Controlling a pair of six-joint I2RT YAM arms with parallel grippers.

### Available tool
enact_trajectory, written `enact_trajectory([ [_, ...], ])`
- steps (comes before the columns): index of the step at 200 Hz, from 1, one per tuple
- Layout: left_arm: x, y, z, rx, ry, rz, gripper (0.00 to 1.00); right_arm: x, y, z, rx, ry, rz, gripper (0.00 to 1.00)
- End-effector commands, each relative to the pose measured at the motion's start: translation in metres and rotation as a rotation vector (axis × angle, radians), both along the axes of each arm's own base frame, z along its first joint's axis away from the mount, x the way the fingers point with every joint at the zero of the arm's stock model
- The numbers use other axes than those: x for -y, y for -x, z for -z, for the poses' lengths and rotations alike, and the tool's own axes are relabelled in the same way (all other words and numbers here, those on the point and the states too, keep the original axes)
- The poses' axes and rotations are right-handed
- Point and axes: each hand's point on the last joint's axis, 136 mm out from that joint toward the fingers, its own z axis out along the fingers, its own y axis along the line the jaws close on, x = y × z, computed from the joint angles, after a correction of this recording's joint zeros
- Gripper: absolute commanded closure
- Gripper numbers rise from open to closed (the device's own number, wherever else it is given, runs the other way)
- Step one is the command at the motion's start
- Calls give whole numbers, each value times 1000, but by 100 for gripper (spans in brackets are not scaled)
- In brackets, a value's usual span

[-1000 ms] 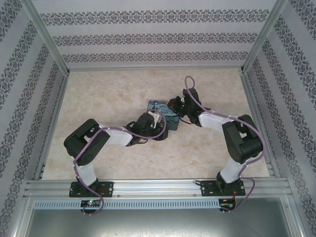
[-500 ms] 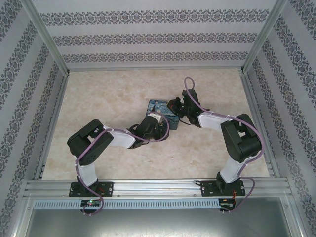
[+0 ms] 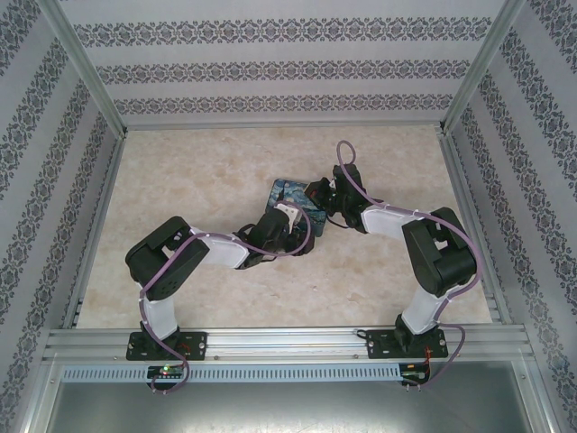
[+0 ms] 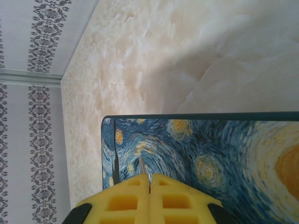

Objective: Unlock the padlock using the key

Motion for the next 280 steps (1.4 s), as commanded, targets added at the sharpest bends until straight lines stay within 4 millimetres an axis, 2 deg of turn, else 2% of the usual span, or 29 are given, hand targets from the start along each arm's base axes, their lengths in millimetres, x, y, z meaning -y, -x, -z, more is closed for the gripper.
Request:
enact_trajectory([
  [1, 19, 2, -21, -23, 166, 25, 33, -1, 10, 24, -55, 20, -9, 100],
  [26, 16, 0, -20, -50, 219, -24, 34, -1, 10, 25, -56, 20, -11, 100],
  [90, 9, -4, 3, -142, 231, -105, 33, -1, 12, 26, -59, 14, -11, 100],
  [123, 7, -7, 9, -173, 287, -137, 33, -1, 11, 26, -57, 11, -10, 100],
  [186, 6, -9, -7, -194, 457, -197, 34, -1, 11, 27, -60, 8, -8, 100],
  [252, 6, -7, -9, -252, 586, -235, 34, -1, 12, 30, -65, 4, -8, 100],
  [280, 7, -4, -20, -241, 617, -218, 35, -1, 12, 31, -67, 3, -8, 100],
])
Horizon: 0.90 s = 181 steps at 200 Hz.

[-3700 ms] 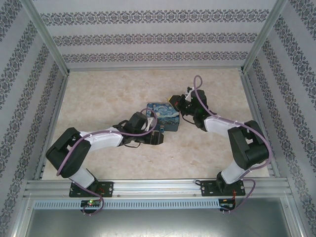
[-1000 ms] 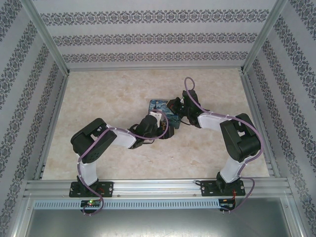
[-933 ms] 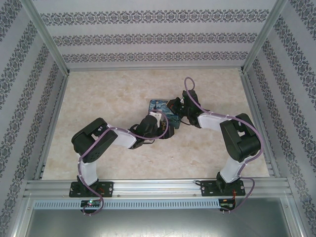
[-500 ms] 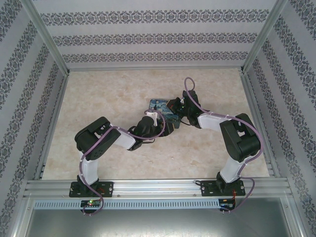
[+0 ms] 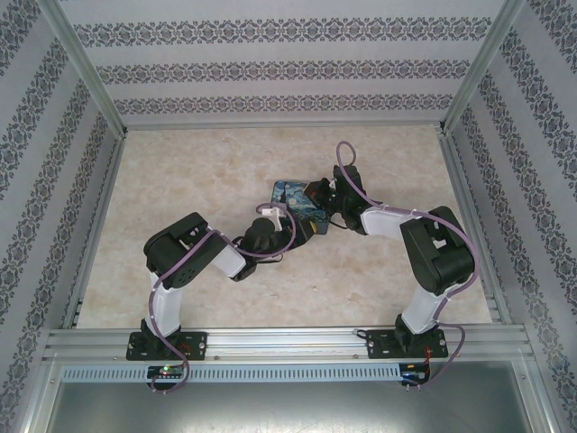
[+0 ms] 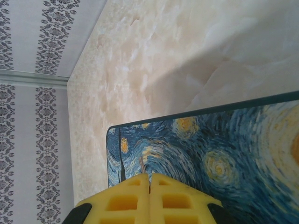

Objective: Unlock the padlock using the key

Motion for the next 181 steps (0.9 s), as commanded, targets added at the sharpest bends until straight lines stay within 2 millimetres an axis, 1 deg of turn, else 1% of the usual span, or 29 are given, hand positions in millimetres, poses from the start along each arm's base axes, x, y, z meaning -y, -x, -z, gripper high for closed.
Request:
enact_trajectory([
  [1, 0, 7, -1, -35, 57, 11, 34, 0, 15, 30, -92, 23, -10, 100],
  [16, 0, 9, -10, -22, 69, 13, 35, 0, 14, 31, -95, 20, -9, 100],
  [33, 0, 10, -13, -16, 57, 12, 35, 0, 14, 32, -96, 18, -10, 100],
  [45, -1, 9, -9, -23, 45, 3, 35, -1, 14, 32, -96, 19, -10, 100],
  [76, -5, 9, -3, -43, 80, -35, 36, 0, 14, 33, -99, 18, -9, 100],
  [97, -4, 9, -6, -40, 93, -41, 37, 0, 14, 34, -100, 19, -8, 100],
  [141, 1, 13, -10, -28, 59, -32, 37, 0, 15, 37, -106, 19, -10, 100],
  [159, -2, 14, -6, -38, 51, -56, 38, 1, 15, 38, -107, 17, -9, 100],
  [181, -6, 14, 5, -63, 18, -80, 38, 1, 15, 40, -112, 19, -8, 100],
])
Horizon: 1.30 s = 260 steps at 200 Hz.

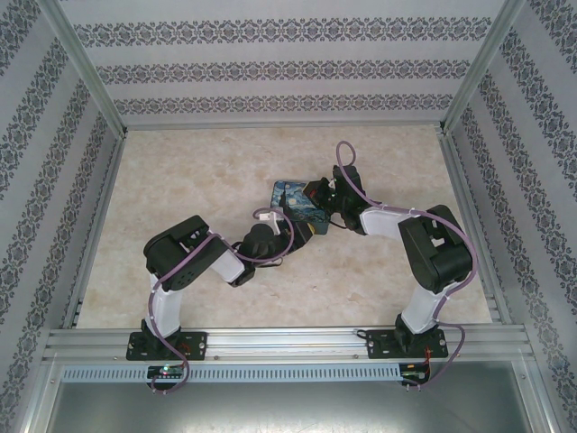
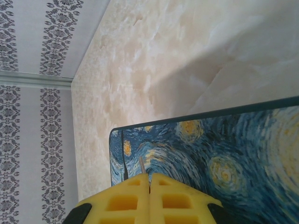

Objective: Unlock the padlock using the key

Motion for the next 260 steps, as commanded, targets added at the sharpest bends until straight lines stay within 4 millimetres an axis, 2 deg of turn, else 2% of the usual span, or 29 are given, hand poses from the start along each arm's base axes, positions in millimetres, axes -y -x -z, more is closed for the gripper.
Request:
enact_trajectory([
  [1, -3, 4, 6, -29, -24, -27, 38, 3, 18, 40, -114, 43, -11, 100],
  [27, -4, 1, 17, -52, -32, -50, 38, 3, 17, 40, -114, 37, -11, 100],
  [72, -5, -8, 25, -58, -67, -85, 40, 4, 18, 42, -118, 35, -8, 100],
  [132, -22, -13, 32, -18, -350, -95, 44, 4, 17, 40, -116, 28, -5, 100],
  [172, -29, -13, 39, -24, -428, -94, 50, 4, 17, 42, -119, 25, -3, 100],
  [260, -17, -4, 52, -21, -476, -52, 57, 5, 19, 47, -129, 12, 2, 100],
])
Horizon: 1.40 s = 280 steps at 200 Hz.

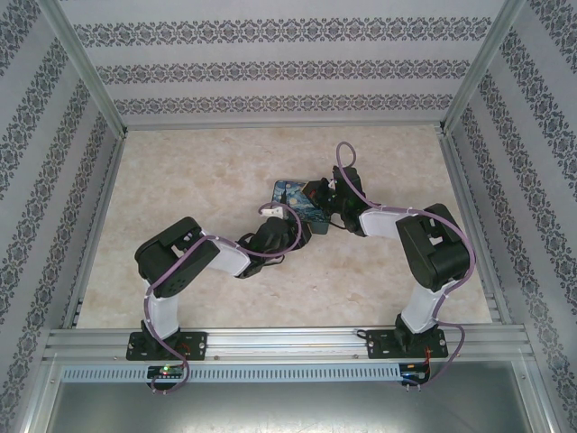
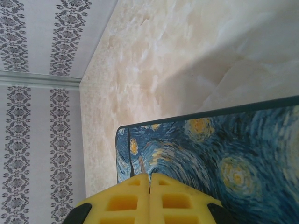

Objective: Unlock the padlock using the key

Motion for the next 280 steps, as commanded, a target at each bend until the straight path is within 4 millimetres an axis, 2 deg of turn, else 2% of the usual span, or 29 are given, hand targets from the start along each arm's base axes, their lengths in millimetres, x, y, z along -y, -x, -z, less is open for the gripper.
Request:
enact_trajectory([
  [1, -6, 11, 31, -43, -127, 12, 57, 8, 20, 47, -144, 51, 1, 100],
  [28, -8, 12, 37, -53, -136, 3, 59, 8, 20, 47, -144, 47, 0, 100],
  [68, -9, 11, 40, -57, -157, -2, 69, 9, 19, 48, -148, 43, 5, 100],
  [151, -12, 12, 44, -63, -197, 12, 74, 9, 19, 54, -161, 26, 12, 100],
  [181, -12, 14, 46, -68, -203, 16, 79, 9, 20, 55, -162, 25, 13, 100],
  [199, -12, 14, 47, -71, -204, 15, 86, 10, 20, 56, -166, 25, 14, 100],
  [227, -12, 15, 48, -80, -202, 13, 89, 10, 20, 55, -165, 21, 14, 100],
  [255, -11, 15, 47, -88, -191, 14, 100, 10, 19, 54, -162, 18, 16, 100],
  [280, -8, 16, 44, -99, -165, 19, 100, 10, 19, 54, -161, 14, 16, 100],
])
